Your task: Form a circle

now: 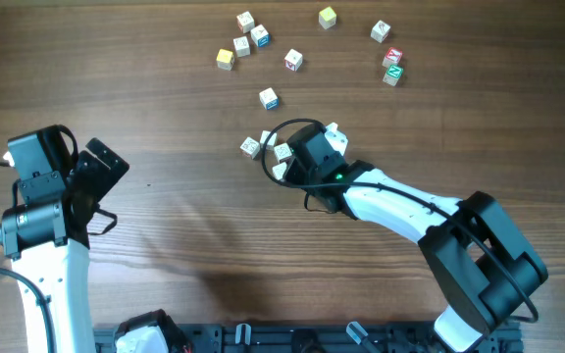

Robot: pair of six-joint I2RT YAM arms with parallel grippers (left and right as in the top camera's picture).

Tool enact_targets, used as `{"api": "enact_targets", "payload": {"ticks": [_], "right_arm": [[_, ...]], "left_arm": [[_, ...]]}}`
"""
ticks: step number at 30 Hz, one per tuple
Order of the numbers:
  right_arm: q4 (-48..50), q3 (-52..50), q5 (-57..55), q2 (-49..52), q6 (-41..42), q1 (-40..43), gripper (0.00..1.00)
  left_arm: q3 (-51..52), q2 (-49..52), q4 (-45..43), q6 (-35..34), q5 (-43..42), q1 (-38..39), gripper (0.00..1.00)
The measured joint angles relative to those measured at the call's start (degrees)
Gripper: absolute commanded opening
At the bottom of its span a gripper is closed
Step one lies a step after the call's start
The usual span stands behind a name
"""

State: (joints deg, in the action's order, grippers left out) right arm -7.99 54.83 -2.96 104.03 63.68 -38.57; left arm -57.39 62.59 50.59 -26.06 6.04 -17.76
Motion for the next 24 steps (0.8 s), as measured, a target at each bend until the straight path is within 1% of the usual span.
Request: {"api": "enact_targets", "payload": {"ticks": [9,24], "right_arm": [[3.08,-0.02,0.87,0.0,-0.9,0.0,0.04],[4.24,-0.02,2.12,0.0,-3.08,0.0,0.04]], "left_arm": [[0.0,0.0,0.0,0.0,0.0,0.0,1.0],[0.0,0.0,0.0,0.0,0.0,0.0,1.0]]}}
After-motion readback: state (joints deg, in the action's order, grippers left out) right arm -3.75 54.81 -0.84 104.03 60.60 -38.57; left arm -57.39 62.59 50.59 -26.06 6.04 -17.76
